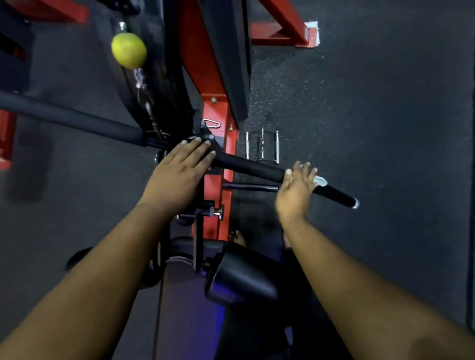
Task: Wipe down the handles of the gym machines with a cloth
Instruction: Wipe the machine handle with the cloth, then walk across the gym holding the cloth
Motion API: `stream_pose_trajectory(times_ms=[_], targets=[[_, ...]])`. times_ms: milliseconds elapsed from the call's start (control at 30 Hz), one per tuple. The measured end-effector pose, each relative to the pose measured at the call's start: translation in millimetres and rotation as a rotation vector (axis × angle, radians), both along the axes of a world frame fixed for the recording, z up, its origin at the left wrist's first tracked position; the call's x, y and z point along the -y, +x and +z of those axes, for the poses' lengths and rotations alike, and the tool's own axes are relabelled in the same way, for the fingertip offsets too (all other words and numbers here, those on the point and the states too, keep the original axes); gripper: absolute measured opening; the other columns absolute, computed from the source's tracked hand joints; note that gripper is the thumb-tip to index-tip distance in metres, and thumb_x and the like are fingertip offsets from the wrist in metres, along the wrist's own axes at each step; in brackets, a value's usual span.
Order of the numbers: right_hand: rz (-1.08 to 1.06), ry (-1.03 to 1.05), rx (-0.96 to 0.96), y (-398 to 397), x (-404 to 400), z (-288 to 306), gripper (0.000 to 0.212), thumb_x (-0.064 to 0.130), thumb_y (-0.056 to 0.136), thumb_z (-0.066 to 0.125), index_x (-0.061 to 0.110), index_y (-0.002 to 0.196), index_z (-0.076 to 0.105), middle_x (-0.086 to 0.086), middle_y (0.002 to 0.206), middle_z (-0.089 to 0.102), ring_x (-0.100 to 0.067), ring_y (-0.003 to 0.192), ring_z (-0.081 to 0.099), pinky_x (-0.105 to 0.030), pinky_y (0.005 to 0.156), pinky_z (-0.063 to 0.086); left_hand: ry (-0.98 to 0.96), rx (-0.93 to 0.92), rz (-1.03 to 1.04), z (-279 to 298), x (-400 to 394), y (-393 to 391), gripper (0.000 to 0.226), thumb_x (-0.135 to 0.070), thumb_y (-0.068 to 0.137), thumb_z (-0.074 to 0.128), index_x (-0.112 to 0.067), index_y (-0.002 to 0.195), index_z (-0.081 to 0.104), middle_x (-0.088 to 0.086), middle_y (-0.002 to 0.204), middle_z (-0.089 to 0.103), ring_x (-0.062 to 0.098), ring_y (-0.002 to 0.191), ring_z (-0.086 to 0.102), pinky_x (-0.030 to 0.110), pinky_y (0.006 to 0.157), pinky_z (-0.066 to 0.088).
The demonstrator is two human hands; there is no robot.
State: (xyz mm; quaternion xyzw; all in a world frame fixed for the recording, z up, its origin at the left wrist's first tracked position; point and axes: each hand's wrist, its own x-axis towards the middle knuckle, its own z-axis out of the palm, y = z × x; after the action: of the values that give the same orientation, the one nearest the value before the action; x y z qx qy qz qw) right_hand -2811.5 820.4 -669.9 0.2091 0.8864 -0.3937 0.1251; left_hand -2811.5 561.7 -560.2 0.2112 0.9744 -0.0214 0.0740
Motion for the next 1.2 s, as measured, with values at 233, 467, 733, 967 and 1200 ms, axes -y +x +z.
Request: stream_pose_trajectory(times_ms=[233,467,733,967,1200], targets=[[0.401,-0.087,-0.198,-0.8,112.6,50.7,0.053,0.024,0.109,0.036,0.004,0.158,0.029,-0.014,0.167,0.021,-0.027,0.157,0.009,-0.042,0.127,0.001,-0.047,0.02,0.114,-3.0,35.7,33.9,0.069,-0.026,0.097,0.045,-0.012,0.162,0.027,0.004,0.172,0.014,0.025,0.158,0.012,0.056,0.126,0.012],[0.99,0.073,-0.342,-15.7,99.8,47.9,0.062,0.033,0.107,0.029,0.008,0.162,0.016,-0.011,0.169,0.012,-0.024,0.158,0.006,-0.044,0.128,0.011,-0.033,0.055,0.215,-5.8,40.5,43.0,0.067,-0.027,0.101,0.035,-0.014,0.164,0.017,0.003,0.172,0.005,0.019,0.159,0.006,0.06,0.125,0.009],[0.945,0.254,-0.109,-12.7,-54.2,29.1,0.057,0.017,0.109,0.041,0.007,0.161,0.02,-0.009,0.167,0.013,-0.025,0.156,0.012,-0.03,0.125,0.005,-0.191,0.207,0.273,15.7,22.2,35.9,0.075,-0.016,0.103,0.032,-0.017,0.162,-0.015,0.003,0.169,-0.022,0.019,0.158,-0.014,0.059,0.125,-0.003],[0.854,0.072,-0.146,-9.7,-57.5,76.8,0.044,0.02,0.108,0.045,0.008,0.15,0.048,-0.014,0.152,0.051,-0.03,0.14,0.049,-0.039,0.119,0.036,-0.023,0.26,0.622,61.2,-20.1,60.0,0.072,-0.034,0.106,0.045,-0.022,0.164,0.005,0.001,0.173,0.003,0.02,0.159,0.006,0.052,0.127,0.014],[0.967,0.058,-0.155,15.7,-22.9,153.9,0.015,0.033,0.105,0.046,0.02,0.104,0.054,-0.015,0.089,0.072,-0.041,0.084,0.068,-0.044,0.07,0.053,0.086,0.233,0.852,127.1,-86.3,141.2,0.072,-0.051,0.099,0.054,-0.027,0.161,0.028,0.001,0.169,0.022,0.023,0.151,0.032,0.046,0.117,0.036]])
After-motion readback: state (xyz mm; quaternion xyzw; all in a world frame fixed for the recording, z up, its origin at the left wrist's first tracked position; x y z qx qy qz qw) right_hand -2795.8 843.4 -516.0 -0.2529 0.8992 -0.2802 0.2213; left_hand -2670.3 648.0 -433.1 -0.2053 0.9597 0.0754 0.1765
